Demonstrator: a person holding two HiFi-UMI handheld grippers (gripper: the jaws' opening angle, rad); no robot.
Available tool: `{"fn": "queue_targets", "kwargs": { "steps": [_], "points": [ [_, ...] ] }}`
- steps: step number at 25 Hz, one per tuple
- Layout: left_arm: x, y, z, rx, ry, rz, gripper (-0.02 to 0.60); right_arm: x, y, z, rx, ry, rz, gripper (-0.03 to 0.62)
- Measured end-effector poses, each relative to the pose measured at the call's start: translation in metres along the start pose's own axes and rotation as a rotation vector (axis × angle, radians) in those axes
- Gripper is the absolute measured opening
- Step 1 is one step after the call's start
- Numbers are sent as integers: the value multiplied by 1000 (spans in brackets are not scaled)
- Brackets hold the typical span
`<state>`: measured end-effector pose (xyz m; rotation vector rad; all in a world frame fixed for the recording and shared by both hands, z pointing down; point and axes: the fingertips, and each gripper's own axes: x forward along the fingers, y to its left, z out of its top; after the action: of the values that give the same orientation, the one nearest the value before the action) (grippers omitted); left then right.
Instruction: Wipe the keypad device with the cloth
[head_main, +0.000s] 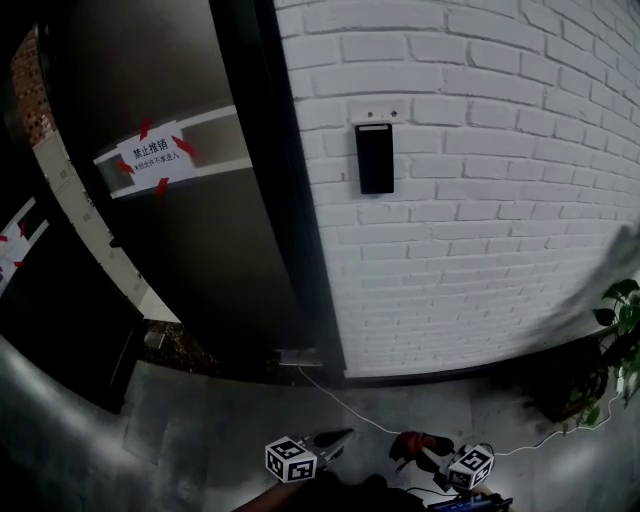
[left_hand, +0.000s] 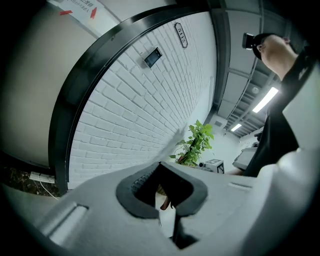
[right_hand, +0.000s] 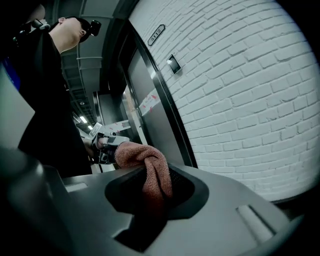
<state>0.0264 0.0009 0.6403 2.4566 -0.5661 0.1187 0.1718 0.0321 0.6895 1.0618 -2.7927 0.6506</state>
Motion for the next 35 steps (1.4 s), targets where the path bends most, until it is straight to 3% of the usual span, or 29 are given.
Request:
{"fn": "queue_targets", "kwargs": {
  "steps": [5,16,35],
  "points": [
    [-4,-3,-2,16,1,-28,4,18,23,-7,69,-30,-7,87],
    [-35,9,-4,1,-17,-57,4,57,76,16,70,-42,43,86],
    [-38,4,0,37,2,-119,5,69,78,27,52,-97,-21,86]
  ]
}}
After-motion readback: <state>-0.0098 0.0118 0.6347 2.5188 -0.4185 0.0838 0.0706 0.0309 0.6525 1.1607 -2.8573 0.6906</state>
